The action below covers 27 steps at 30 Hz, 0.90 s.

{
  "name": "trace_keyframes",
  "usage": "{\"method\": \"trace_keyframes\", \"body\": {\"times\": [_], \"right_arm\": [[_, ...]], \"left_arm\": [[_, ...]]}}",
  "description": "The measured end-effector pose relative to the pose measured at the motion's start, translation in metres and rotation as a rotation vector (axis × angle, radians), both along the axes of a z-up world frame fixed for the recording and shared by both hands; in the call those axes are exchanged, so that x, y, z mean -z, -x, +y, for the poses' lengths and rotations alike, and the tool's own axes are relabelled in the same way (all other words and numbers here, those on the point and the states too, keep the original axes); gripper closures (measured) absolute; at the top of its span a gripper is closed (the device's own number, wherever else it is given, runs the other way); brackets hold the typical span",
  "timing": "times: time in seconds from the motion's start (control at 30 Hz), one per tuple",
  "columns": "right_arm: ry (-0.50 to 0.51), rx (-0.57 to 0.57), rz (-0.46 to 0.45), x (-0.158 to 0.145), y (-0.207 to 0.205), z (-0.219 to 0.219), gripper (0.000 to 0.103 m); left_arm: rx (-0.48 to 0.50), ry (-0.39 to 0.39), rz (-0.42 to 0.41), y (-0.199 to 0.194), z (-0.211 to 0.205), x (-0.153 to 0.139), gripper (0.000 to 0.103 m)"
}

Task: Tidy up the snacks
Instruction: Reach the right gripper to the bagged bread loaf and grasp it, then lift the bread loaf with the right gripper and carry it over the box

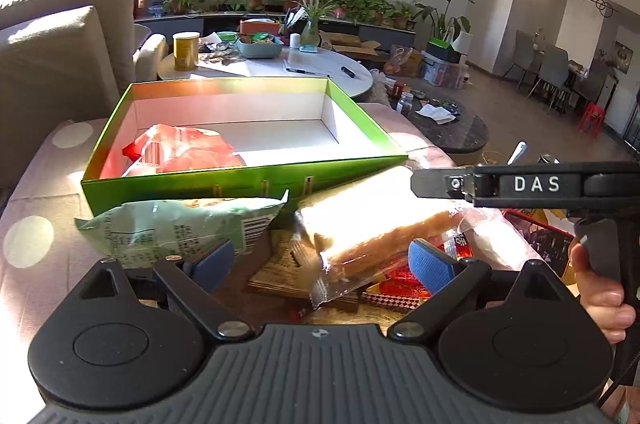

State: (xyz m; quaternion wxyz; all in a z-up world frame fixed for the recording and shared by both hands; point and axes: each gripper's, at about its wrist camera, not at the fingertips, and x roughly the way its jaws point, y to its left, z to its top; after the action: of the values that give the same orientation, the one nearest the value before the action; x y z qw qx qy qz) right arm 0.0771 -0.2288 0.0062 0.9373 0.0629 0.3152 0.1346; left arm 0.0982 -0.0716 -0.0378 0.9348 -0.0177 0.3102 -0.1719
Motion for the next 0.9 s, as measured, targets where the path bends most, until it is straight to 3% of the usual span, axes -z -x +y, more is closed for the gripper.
{"method": "trace_keyframes", "body": {"times": [0.4, 0.5, 0.67, 0.9], "right_arm": [[-0.021, -0.004, 0.061, 0.013, -0.016, -0.003, 0.039], [-0.055, -0.002, 0.079, 0.016, -0.018, -0.007, 0.039], [-0.045, -0.021, 0.065, 0.011, -0.012, -0.002, 0.044], [-0.05, -0.006, 0.01, -0.01, 0.012, -0.004, 0.044]], "left_arm": [[0.051, -0.013, 0.095, -0.024, -0.016, 0.021, 0.011], [0.093, -0.008, 0.121, -0.028, -0.02, 0.024, 0.027], [0.12, 0.011, 0.126, -0.024, -0.022, 0.019, 0.041], [0.151, 0.037, 0.07, -0.007, -0.026, -0.003, 0.041]]}}
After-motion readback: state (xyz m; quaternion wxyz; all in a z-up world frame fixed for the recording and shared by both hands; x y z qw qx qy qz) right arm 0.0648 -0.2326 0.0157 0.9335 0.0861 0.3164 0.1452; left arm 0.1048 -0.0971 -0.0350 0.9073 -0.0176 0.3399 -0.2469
